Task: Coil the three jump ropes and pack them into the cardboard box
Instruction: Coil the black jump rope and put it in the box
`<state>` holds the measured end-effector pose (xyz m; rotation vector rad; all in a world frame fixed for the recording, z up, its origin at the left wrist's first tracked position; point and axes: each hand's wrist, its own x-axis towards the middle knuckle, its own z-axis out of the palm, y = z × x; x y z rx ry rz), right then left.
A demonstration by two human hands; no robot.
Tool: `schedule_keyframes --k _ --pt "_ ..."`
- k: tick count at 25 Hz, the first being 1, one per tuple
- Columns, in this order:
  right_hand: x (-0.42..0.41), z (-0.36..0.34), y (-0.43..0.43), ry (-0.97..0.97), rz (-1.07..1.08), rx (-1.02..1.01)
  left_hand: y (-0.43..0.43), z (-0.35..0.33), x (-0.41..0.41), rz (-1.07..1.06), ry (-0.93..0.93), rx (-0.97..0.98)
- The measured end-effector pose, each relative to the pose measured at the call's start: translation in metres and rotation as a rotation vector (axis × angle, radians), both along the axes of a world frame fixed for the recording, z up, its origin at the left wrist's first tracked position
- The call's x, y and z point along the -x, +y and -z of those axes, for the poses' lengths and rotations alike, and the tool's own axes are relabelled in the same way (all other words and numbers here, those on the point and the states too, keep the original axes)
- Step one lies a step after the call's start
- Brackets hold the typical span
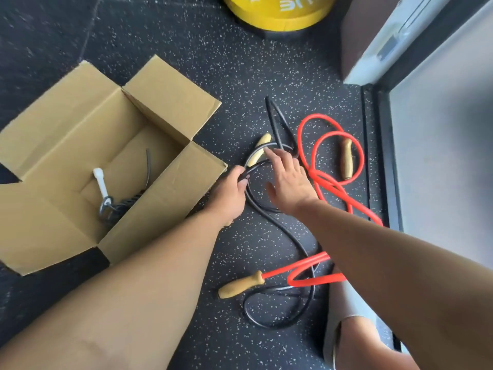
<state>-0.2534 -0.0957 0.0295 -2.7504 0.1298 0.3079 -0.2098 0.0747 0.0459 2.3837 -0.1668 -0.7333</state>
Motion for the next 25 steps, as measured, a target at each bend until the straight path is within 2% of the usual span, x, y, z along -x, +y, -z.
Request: schedule_keyframes --k 3,6,10,12,15,17,20,22,25 --pt "-0.008 -0.054 -0.02 0.097 0.211 0.138 -0.028 -0.078 -0.01 0.134 -0.156 0.096" --pt "-0.002 -0.123 -0.044 0.165 0.35 0.118 -0.028 -0.167 -0.018 0.15 -0.26 0.196" --pt "0.018 -0.224 -0.047 -0.112 0.216 -0.104 -0.007 -0.28 -0.013 0.195 -0.368 0.353" --pt "0.026 -0.27 -0.036 -0.248 0.249 -0.326 0.006 -0.314 -0.008 0.131 -0.368 0.425" --pt "0.048 -0.319 -0.013 -0.504 0.29 -0.683 0.029 -0.327 0.006 0.075 -0.453 0.375" --pt "0.062 -0.338 0.004 -0.609 0.319 -0.846 0.044 -0.321 0.02 0.046 -0.441 0.414" --pt "0.064 -0.362 0.019 -0.675 0.378 -0.8 0.05 -0.318 0.029 0.052 -0.415 0.45" --pt "0.06 -0.372 0.021 -0.609 0.369 -0.7 0.049 -0.326 0.03 0.035 -0.447 0.475" --pt "0.058 -0.367 0.024 -0.599 0.373 -0.709 0.046 -0.346 0.028 -0.034 -0.482 0.642"
